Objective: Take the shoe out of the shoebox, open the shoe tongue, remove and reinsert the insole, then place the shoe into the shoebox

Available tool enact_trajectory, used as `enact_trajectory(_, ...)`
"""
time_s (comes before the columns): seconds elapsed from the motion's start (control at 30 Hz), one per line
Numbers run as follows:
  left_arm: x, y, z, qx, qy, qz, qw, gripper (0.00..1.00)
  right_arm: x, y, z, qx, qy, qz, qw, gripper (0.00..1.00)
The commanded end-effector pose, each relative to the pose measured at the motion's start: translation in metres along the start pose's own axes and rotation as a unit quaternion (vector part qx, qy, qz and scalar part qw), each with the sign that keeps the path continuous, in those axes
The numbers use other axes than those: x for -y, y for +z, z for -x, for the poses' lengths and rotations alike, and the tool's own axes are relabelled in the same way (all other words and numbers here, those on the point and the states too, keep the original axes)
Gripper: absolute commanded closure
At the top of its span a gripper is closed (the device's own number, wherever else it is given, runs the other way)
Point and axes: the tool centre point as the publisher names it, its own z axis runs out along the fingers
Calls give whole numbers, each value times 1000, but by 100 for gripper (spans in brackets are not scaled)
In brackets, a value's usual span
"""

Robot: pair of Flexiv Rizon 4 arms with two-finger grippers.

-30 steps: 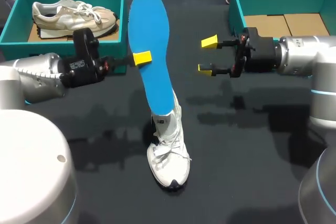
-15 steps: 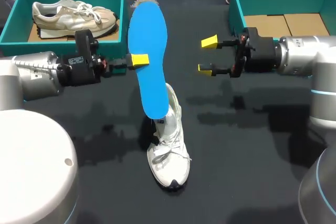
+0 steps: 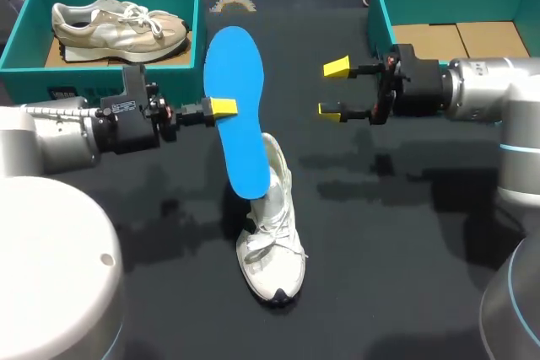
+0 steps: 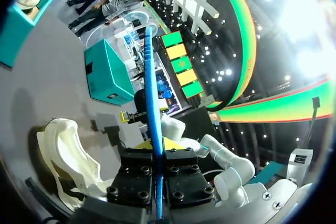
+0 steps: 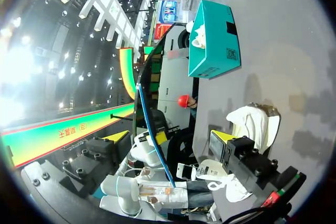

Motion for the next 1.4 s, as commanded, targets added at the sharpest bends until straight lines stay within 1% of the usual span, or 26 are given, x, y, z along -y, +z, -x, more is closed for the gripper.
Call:
enact_trajectory(0.03, -2, 0, 5, 3, -15, -3, 1000, 100, 1, -2, -2, 4, -6, 1, 1000, 0)
enact_trajectory(0.23, 0, 2, 12, -4, -61, -4, 998, 100, 3, -6, -3, 10, -12, 2, 1000, 0)
enact_trajectory(0.33, 1, 3, 16, -7, -76, -1, 997, 100, 5, -8, -6, 17, -26, 3, 1000, 0)
enact_trajectory(0.53, 2, 5, 24, -8, -98, 10, 995, 100, 8, -12, -14, 54, -44, 2, 998, 0)
enact_trajectory(0.87, 2, 6, 44, 1, -129, 19, 992, 100, 14, -16, -28, 122, -71, 7, 990, 0)
enact_trajectory(0.97, 2, 6, 47, 5, -132, 22, 991, 100, 16, -16, -32, 152, -75, 7, 985, 0)
enact_trajectory(1.13, 2, 6, 54, 16, -135, 24, 990, 100, 19, -18, -41, 217, -75, 5, 973, 0)
enact_trajectory(1.4, 2, 6, 54, 16, -135, 24, 990, 100, 24, -19, -54, 318, -67, -1, 946, 0)
